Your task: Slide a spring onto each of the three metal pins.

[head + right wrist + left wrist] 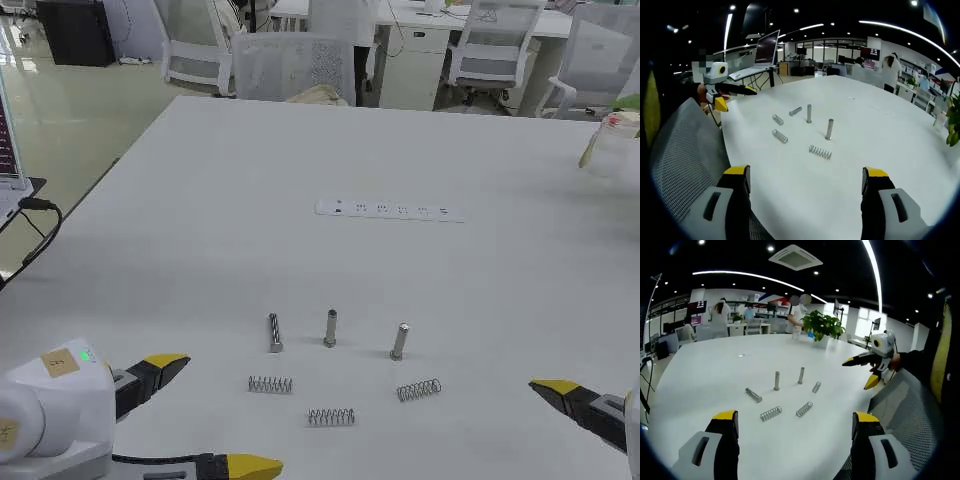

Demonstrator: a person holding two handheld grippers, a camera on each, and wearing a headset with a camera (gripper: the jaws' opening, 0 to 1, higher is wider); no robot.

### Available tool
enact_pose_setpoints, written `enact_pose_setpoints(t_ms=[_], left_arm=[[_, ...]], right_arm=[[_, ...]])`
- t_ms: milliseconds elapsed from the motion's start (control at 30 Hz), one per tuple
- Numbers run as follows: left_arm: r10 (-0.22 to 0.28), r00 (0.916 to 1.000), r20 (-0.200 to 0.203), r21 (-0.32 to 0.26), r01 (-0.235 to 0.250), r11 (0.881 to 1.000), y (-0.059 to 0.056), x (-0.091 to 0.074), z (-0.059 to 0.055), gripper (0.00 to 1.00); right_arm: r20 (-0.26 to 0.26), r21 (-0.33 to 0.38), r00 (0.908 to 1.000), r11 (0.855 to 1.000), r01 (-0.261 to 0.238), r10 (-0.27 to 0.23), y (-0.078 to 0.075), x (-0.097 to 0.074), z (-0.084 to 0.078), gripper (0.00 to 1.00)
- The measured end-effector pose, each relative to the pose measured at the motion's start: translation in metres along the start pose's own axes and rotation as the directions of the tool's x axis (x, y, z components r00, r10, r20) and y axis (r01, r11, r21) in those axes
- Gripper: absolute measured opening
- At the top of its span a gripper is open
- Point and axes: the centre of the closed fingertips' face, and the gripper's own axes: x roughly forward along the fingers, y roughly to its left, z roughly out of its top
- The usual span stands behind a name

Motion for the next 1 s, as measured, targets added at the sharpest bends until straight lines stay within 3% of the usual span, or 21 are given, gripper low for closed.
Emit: enact_pose_setpoints(t_ms=[1000], left_arm=[[0.002, 1.0000, 0.003, 0.003, -0.002, 1.000, 0.0007, -0.0003, 0.0015, 0.89]], right_arm=[[0.000, -0.002, 1.0000, 1.000, 0.001, -0.001, 0.0003, -0.0009, 0.0010, 0.90]])
